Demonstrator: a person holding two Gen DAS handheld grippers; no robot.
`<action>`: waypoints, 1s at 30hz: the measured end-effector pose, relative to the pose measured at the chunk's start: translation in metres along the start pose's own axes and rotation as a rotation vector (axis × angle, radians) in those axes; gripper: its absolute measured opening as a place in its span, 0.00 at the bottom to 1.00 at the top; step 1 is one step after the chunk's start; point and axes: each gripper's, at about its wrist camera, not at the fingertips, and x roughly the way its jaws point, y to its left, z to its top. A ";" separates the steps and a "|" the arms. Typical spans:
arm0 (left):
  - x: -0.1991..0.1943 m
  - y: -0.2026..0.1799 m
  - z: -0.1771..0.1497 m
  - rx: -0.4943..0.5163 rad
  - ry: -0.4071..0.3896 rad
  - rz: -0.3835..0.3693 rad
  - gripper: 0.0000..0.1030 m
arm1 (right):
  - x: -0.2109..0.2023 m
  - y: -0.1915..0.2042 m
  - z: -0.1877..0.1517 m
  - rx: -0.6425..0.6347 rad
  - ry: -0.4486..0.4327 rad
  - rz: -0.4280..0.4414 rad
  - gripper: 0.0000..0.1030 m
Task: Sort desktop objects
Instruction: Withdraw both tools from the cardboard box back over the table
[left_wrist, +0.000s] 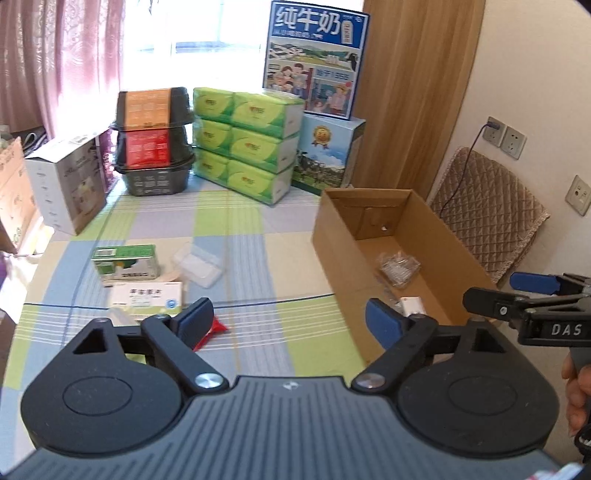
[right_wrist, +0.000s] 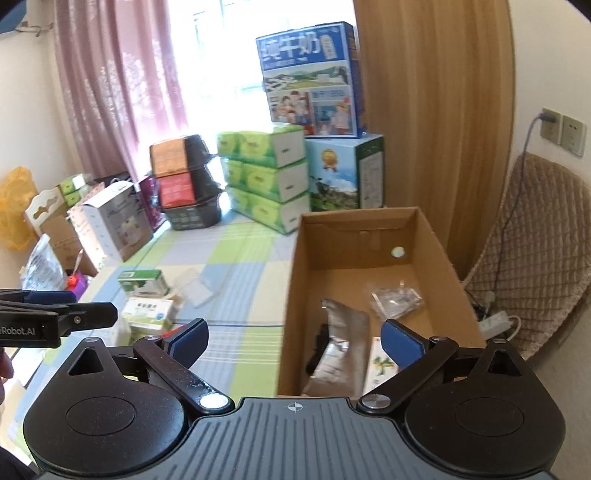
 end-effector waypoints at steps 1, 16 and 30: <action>-0.002 0.004 -0.001 -0.001 0.001 0.006 0.87 | 0.001 0.005 0.000 -0.006 -0.001 0.006 0.97; -0.028 0.077 -0.025 -0.033 0.005 0.133 0.97 | 0.023 0.068 -0.007 -0.077 0.020 0.080 0.98; -0.023 0.151 -0.064 -0.074 0.074 0.247 0.98 | 0.064 0.111 -0.029 -0.106 0.084 0.142 0.98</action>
